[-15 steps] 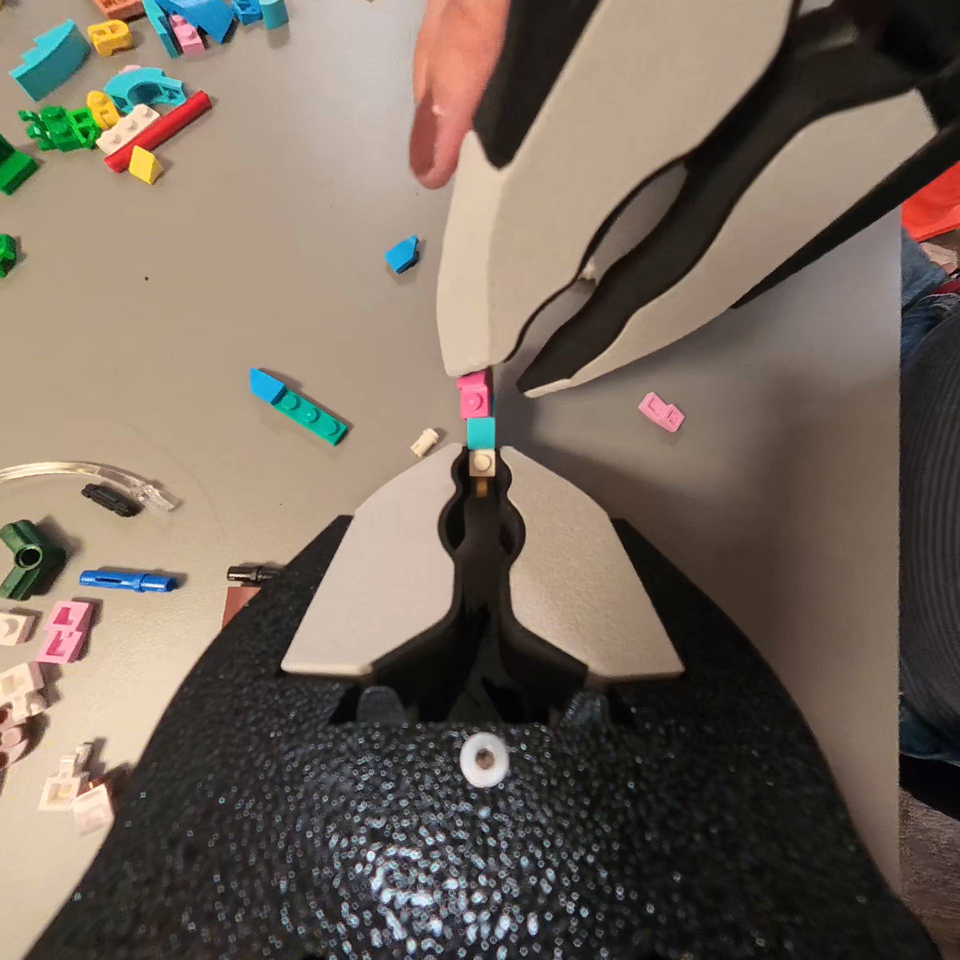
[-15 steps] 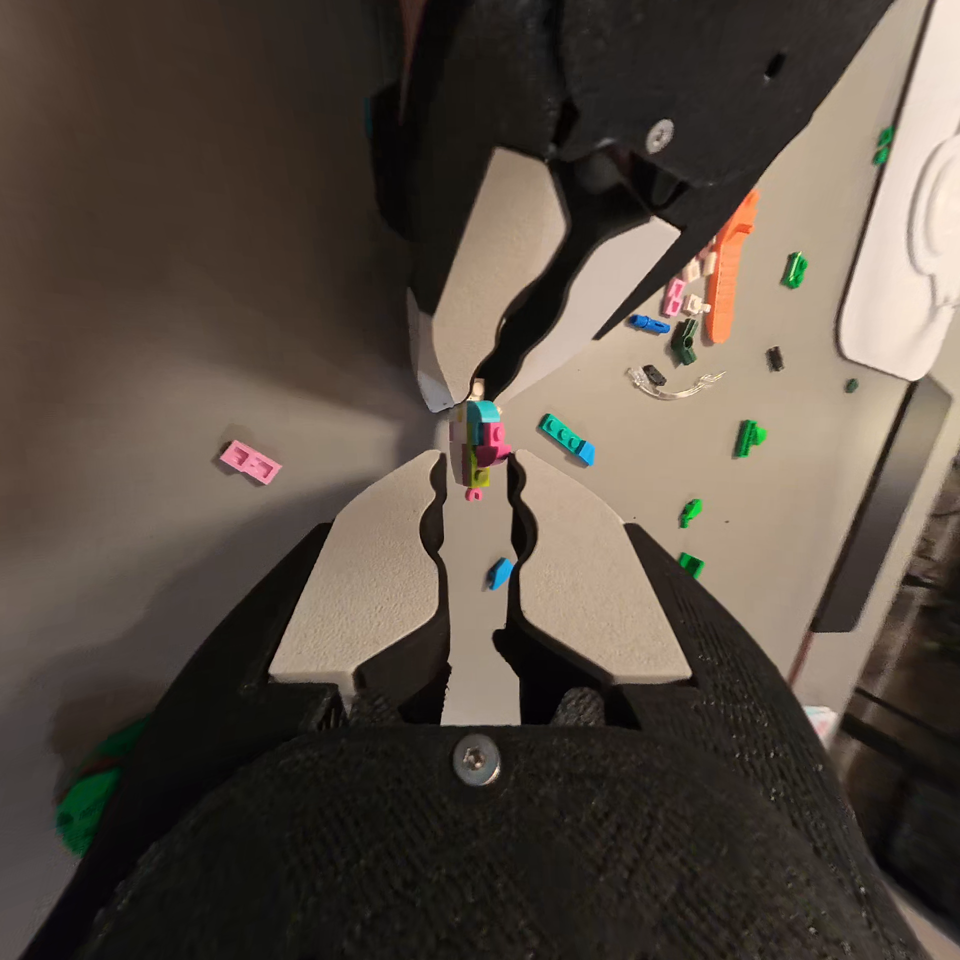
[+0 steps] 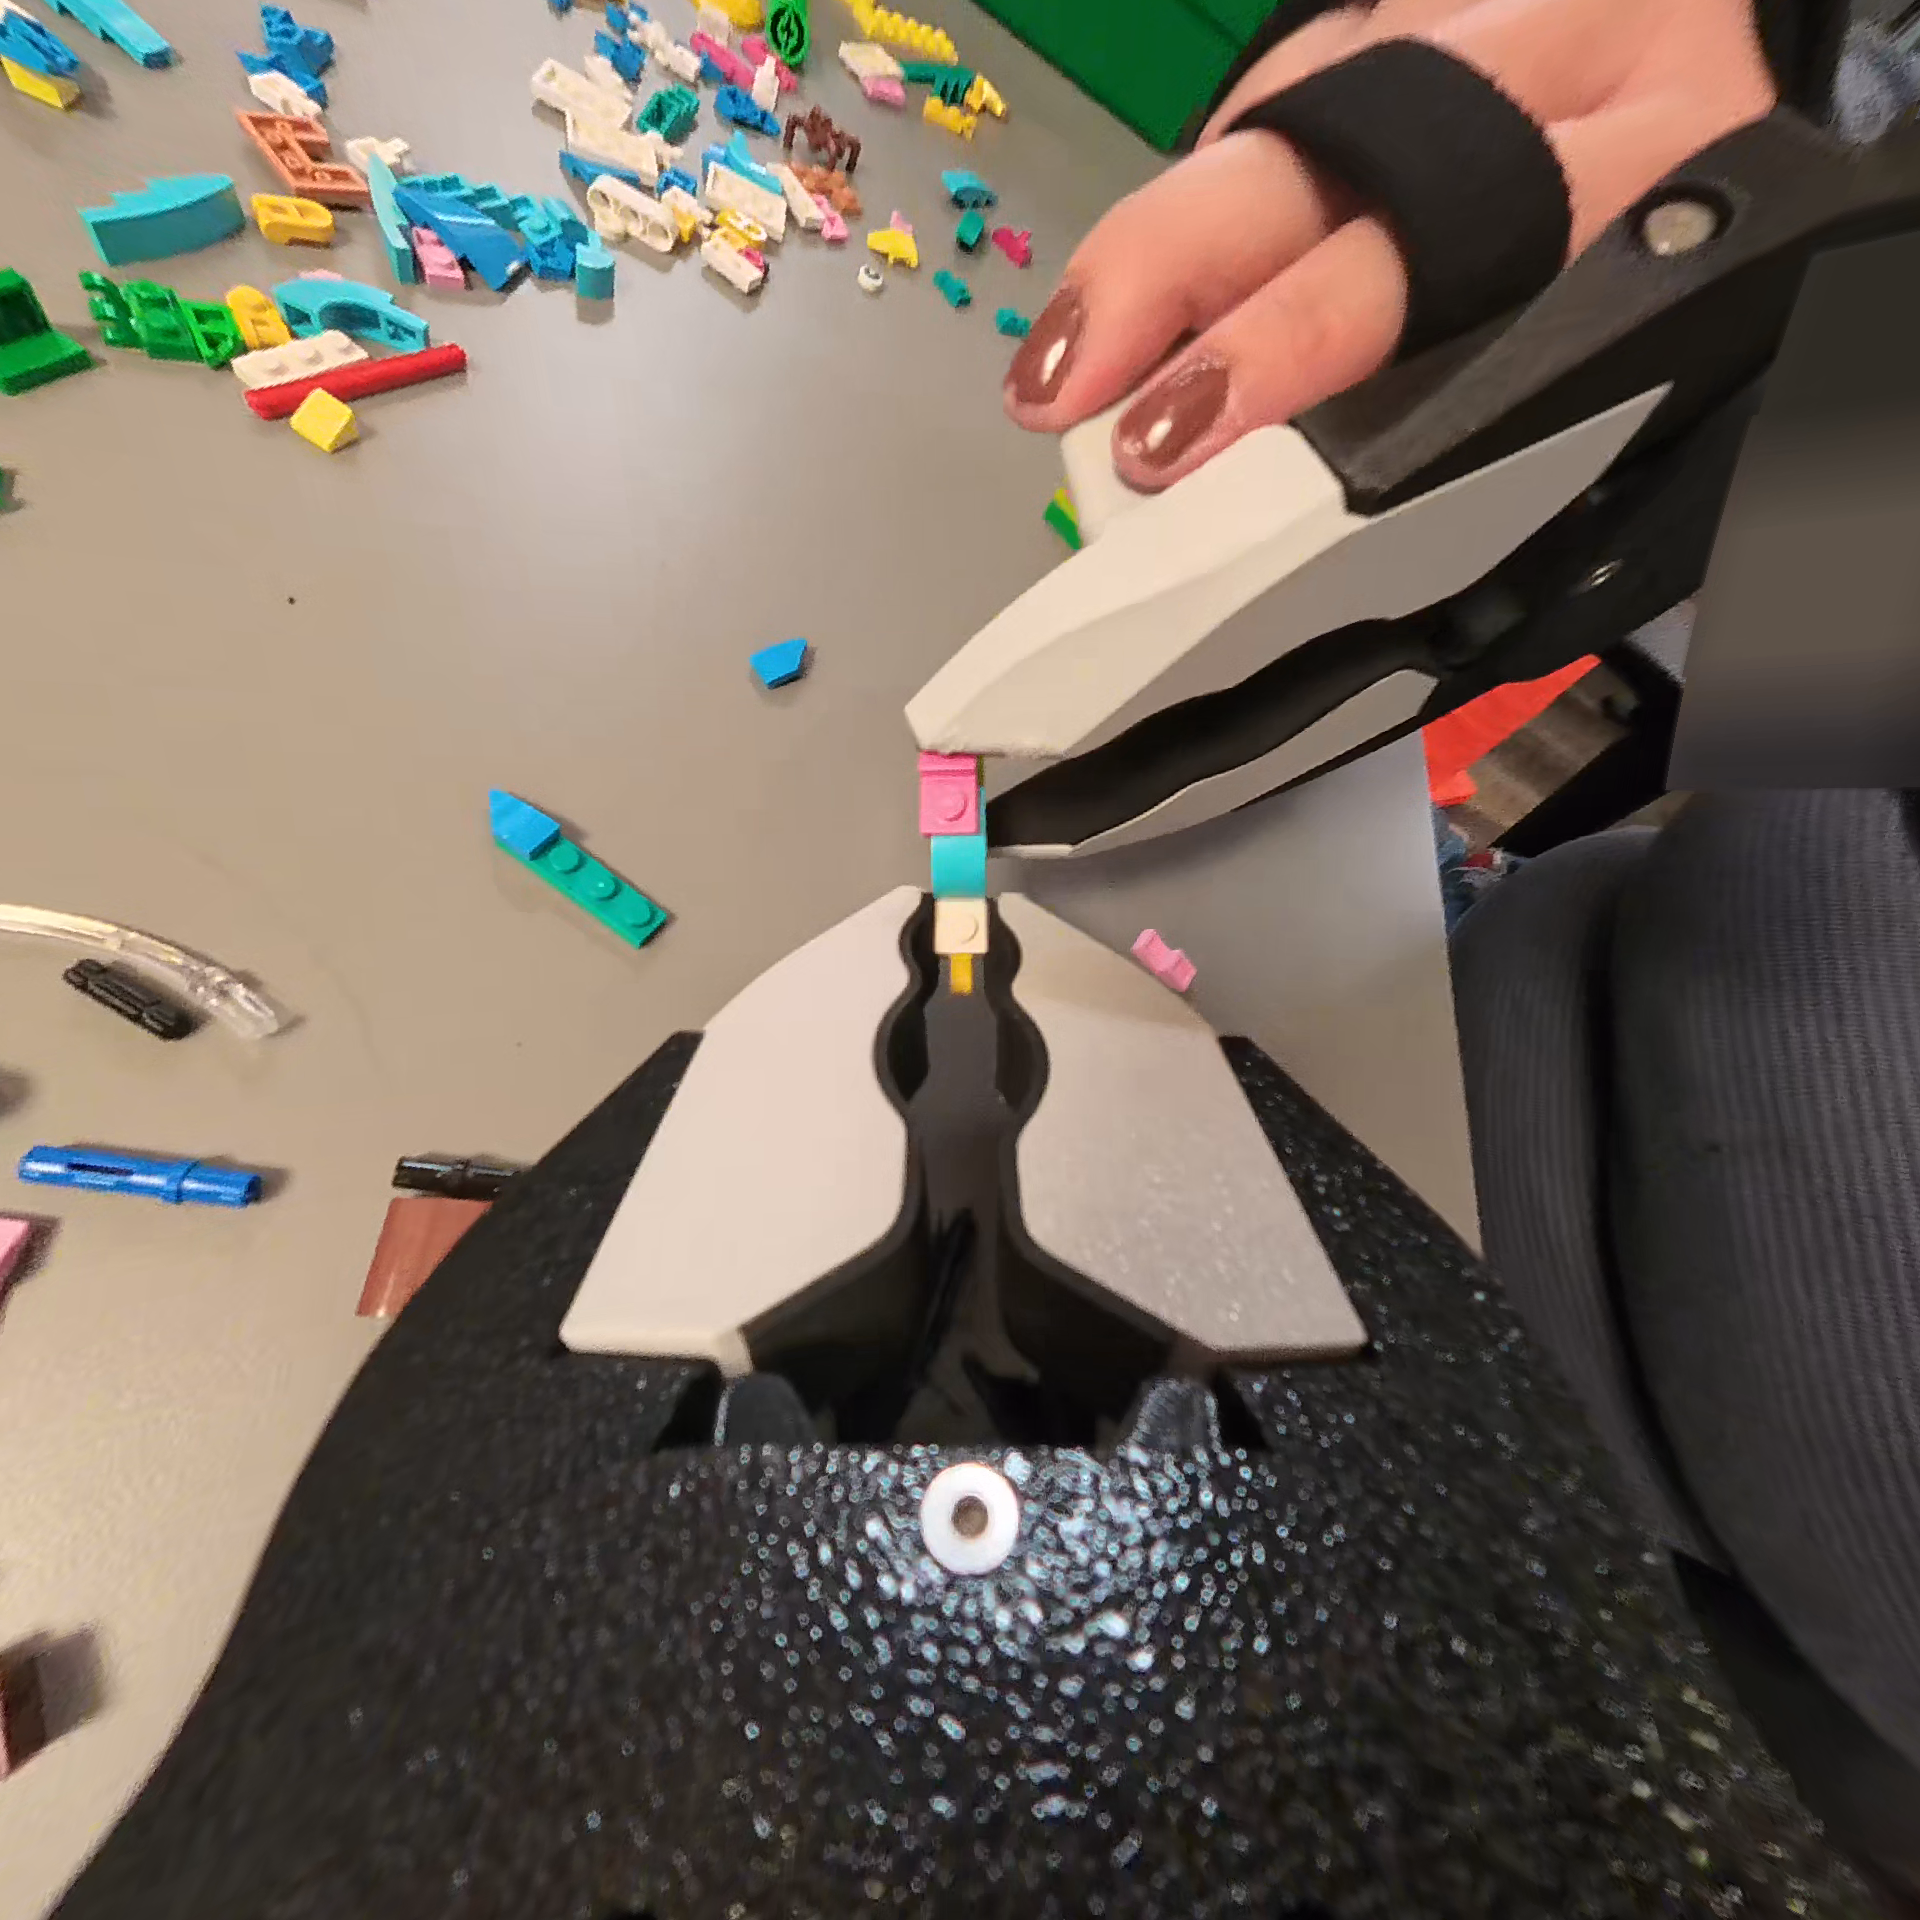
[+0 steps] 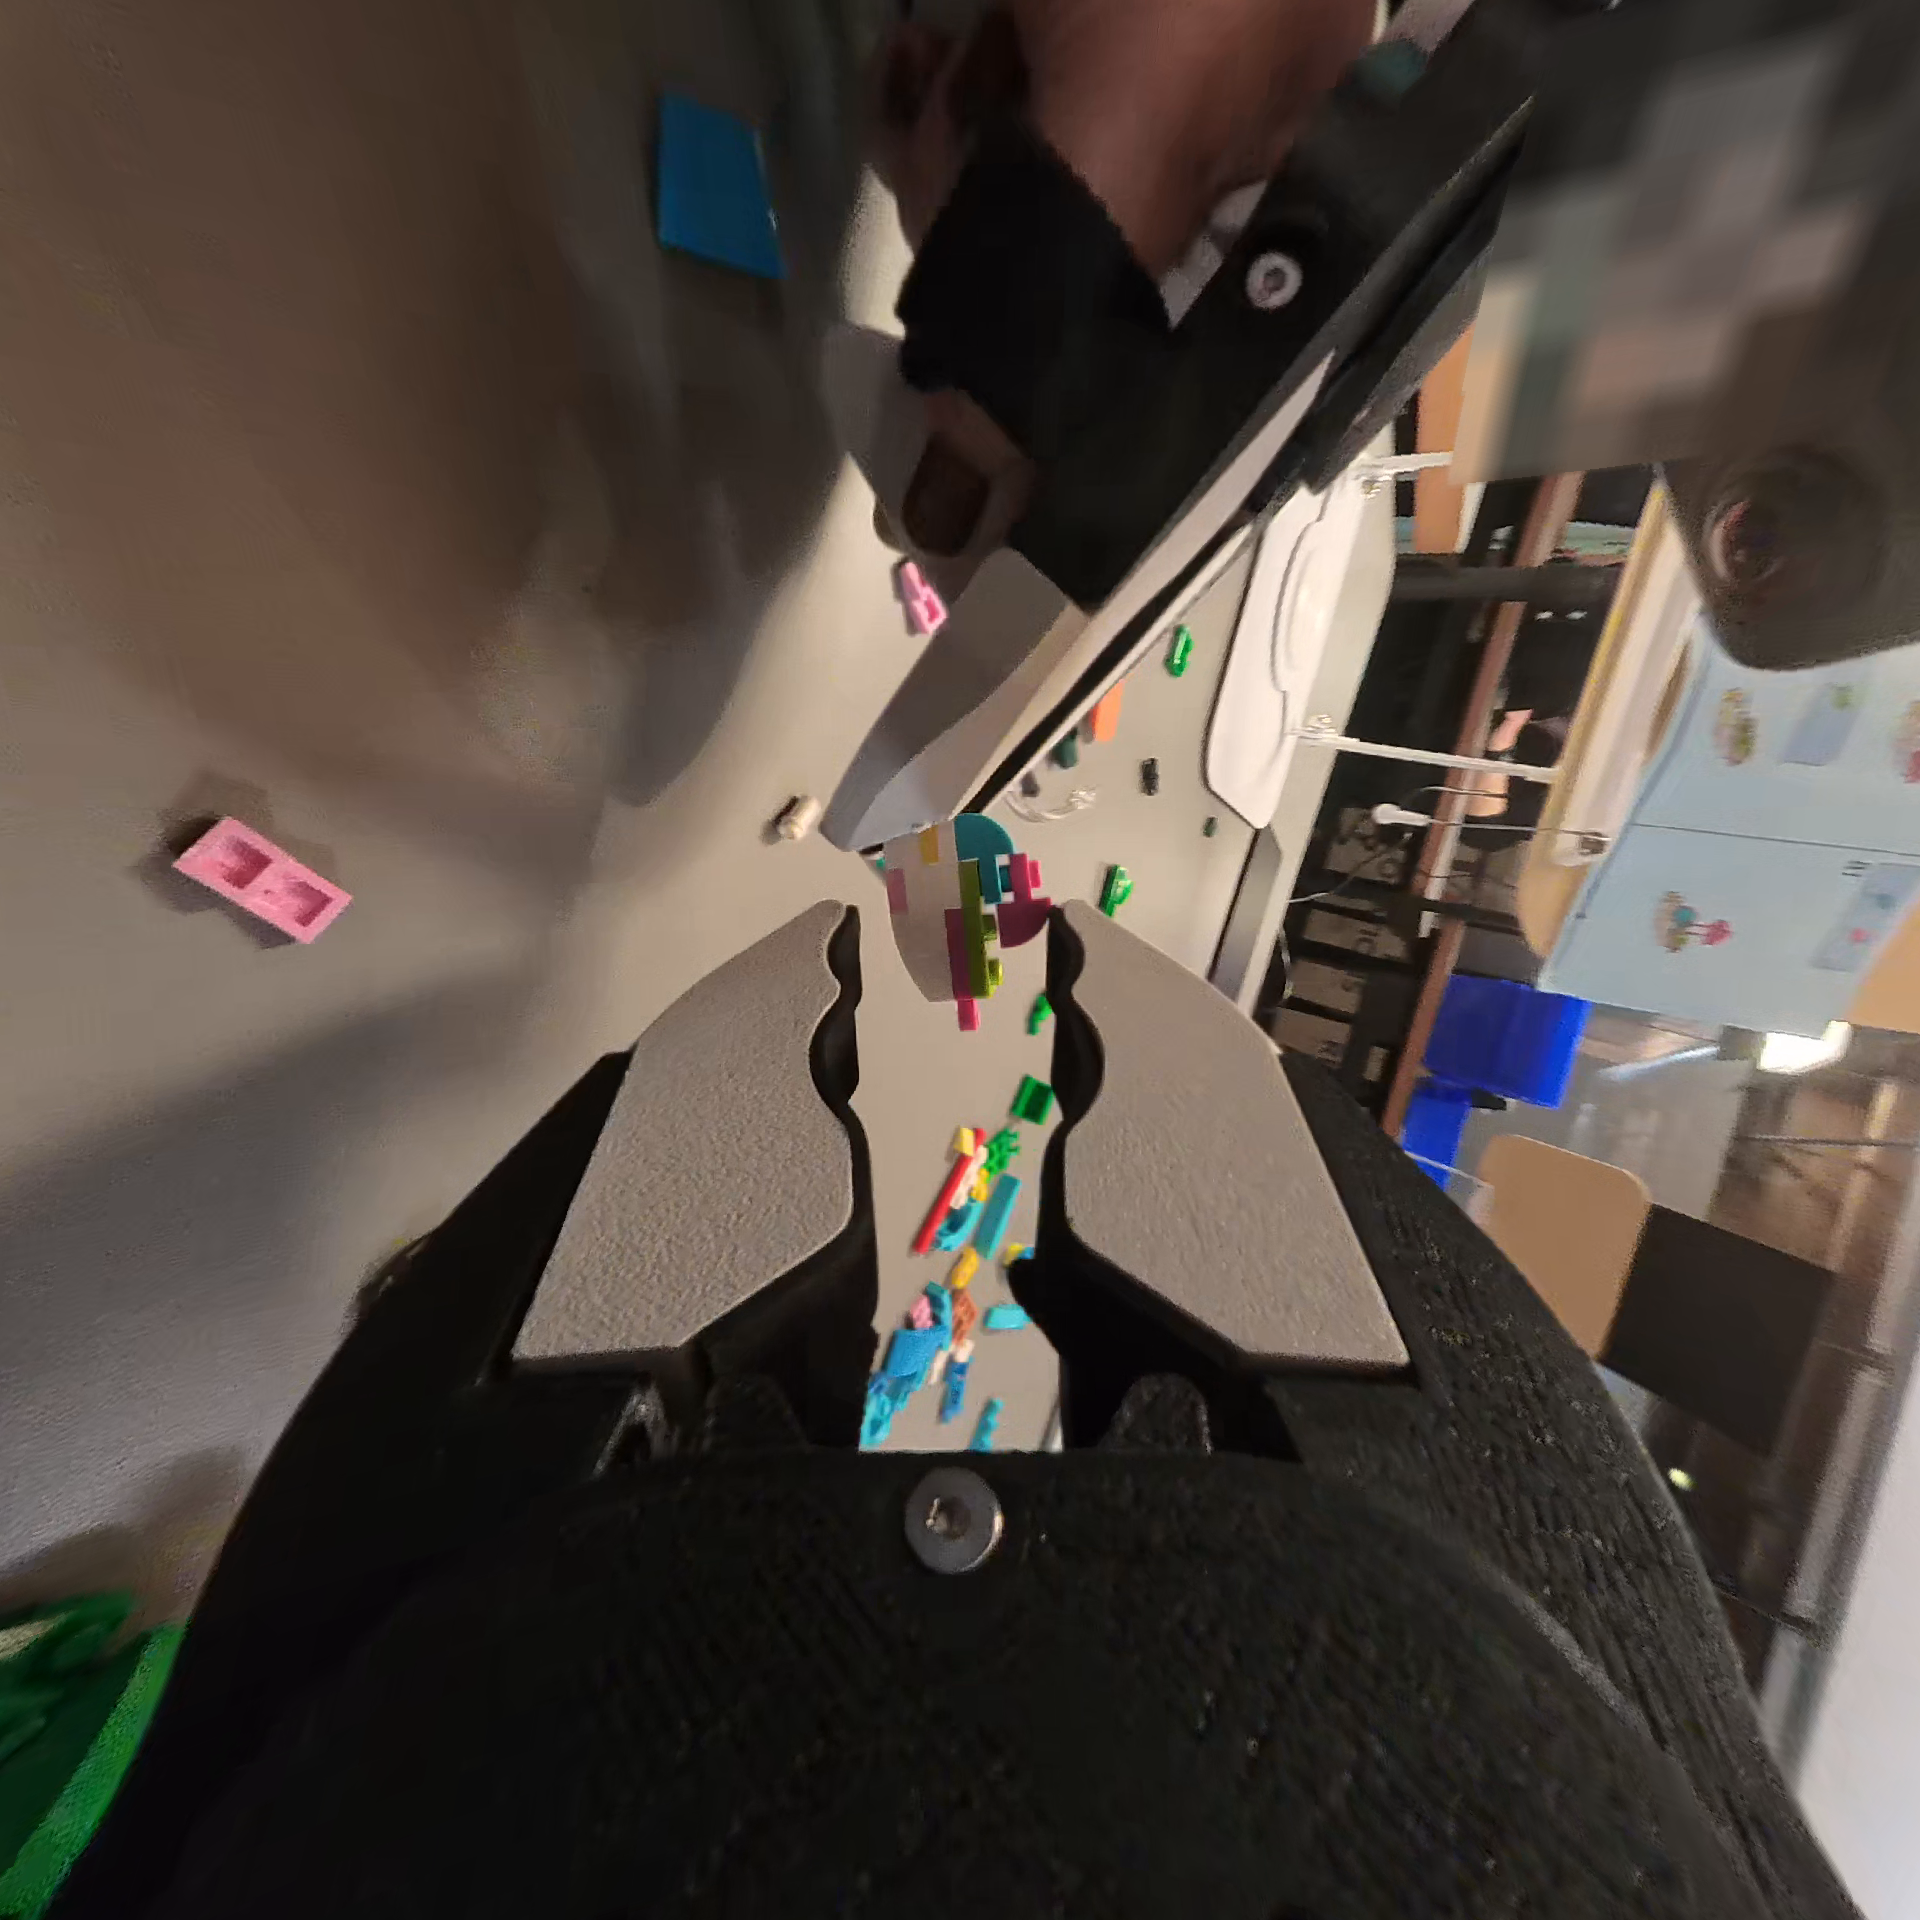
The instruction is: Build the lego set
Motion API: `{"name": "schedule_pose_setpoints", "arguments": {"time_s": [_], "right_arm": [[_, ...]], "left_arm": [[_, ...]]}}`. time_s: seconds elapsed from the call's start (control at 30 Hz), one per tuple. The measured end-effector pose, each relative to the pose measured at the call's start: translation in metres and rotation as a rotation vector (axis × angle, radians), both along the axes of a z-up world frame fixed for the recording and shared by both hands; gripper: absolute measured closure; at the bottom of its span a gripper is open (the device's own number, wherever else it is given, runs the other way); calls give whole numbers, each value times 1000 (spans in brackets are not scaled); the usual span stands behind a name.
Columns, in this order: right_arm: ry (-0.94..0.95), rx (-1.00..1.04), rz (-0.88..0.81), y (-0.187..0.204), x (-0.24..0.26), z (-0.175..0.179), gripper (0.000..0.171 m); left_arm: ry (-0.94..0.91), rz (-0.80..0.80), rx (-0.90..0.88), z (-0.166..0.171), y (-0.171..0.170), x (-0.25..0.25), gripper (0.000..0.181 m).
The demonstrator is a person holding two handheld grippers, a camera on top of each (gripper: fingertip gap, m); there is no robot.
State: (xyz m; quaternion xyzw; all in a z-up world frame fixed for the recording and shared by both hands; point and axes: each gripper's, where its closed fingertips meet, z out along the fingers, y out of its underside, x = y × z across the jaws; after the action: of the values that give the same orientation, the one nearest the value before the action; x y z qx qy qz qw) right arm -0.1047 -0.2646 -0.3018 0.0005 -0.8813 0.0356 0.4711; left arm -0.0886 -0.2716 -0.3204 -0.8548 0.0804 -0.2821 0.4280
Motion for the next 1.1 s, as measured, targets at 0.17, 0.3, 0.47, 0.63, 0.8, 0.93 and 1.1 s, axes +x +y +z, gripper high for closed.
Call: {"name": "schedule_pose_setpoints", "arguments": {"time_s": [0.17,0.3,0.47,0.63,0.8,0.93,1.1], "right_arm": [[86,64,27,0,-1,5,144],[43,72,42,0,2,2,145],[48,94,62,-1,1,8,145],[103,215,119,-2,0,10,147],[46,184,117,-2,3,6,147],[-6,121,76,-2,3,2,145],[18,101,66,-2,0,1,132]], "left_arm": [[-42,-6,7,3,0,1,173],[-2,-32,0,-1,-1,4,173],[56,-28,25,4,-1,3,173],[22,-19,6,3,-2,3,173],[35,-29,-7,0,-2,6,173],[-15,-29,-34,-3,-2,7,173],[-31,-19,-35,0,-3,6,173]]}}
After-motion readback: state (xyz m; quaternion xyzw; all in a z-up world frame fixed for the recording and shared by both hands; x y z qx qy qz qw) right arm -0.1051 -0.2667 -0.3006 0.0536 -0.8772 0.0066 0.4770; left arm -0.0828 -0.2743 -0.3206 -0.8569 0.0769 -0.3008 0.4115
